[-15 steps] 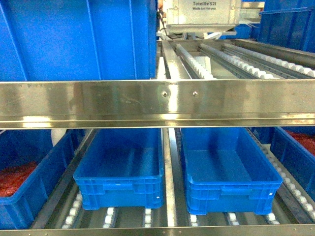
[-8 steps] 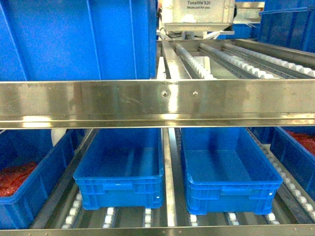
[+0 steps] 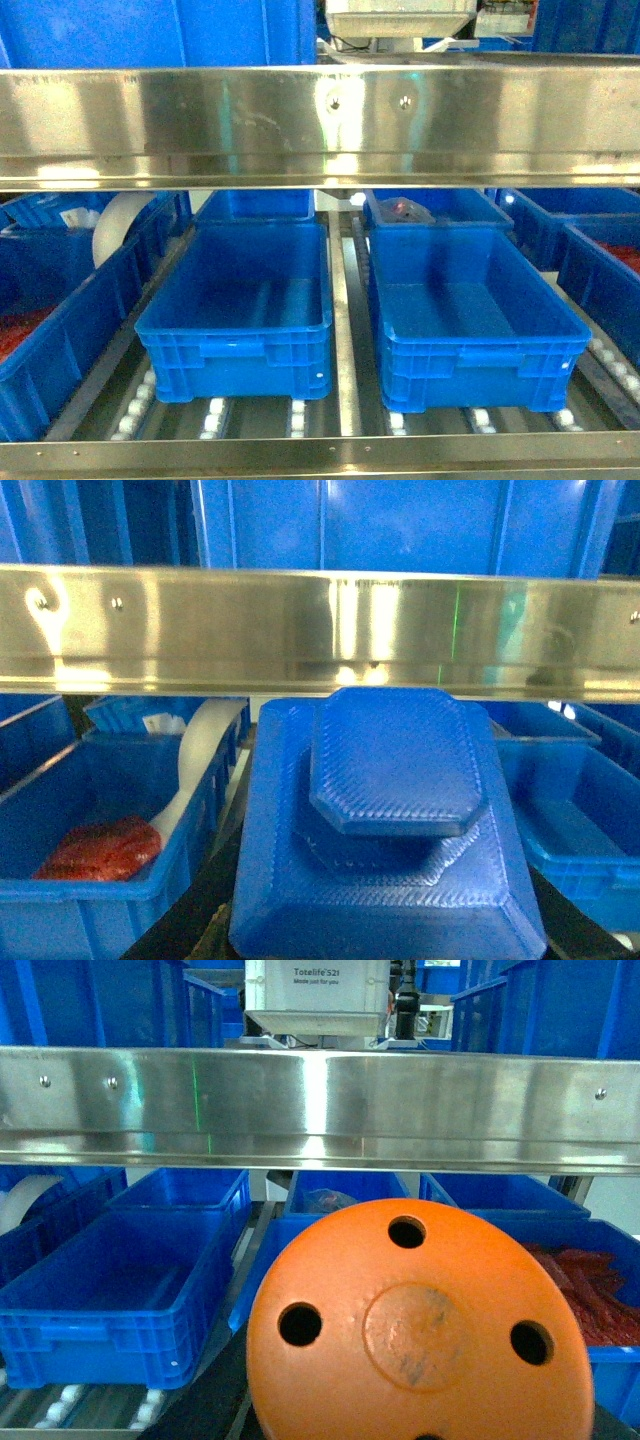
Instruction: Sort blue parts and orange caps into right shelf containers
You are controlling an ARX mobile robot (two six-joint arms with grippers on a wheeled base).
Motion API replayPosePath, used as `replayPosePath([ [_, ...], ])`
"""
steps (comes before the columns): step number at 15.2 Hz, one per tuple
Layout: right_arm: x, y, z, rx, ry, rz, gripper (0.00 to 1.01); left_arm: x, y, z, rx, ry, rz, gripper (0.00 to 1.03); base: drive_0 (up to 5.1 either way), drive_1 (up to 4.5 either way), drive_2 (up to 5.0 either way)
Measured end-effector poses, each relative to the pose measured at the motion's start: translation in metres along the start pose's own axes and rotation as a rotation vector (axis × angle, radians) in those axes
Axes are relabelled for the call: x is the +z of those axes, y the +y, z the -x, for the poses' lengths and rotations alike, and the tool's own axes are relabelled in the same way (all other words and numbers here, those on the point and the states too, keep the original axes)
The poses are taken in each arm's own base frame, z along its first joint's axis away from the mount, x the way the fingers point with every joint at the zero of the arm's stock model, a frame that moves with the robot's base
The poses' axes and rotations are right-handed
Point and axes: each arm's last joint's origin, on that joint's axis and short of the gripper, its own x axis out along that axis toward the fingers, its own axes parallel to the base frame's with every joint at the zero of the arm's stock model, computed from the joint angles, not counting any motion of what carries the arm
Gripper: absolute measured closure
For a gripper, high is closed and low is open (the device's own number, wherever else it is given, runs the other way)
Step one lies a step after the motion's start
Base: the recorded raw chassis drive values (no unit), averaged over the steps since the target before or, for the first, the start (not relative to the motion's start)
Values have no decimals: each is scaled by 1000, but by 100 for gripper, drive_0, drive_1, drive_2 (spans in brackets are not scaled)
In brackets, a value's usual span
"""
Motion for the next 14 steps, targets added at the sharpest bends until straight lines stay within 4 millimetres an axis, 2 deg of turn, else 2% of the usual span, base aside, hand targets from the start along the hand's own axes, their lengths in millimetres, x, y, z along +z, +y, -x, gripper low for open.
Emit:
replayPosePath([
  [14, 0, 0, 0, 0, 1, -1, 56, 0, 0, 0, -2, 0, 0, 60, 0, 0, 0],
])
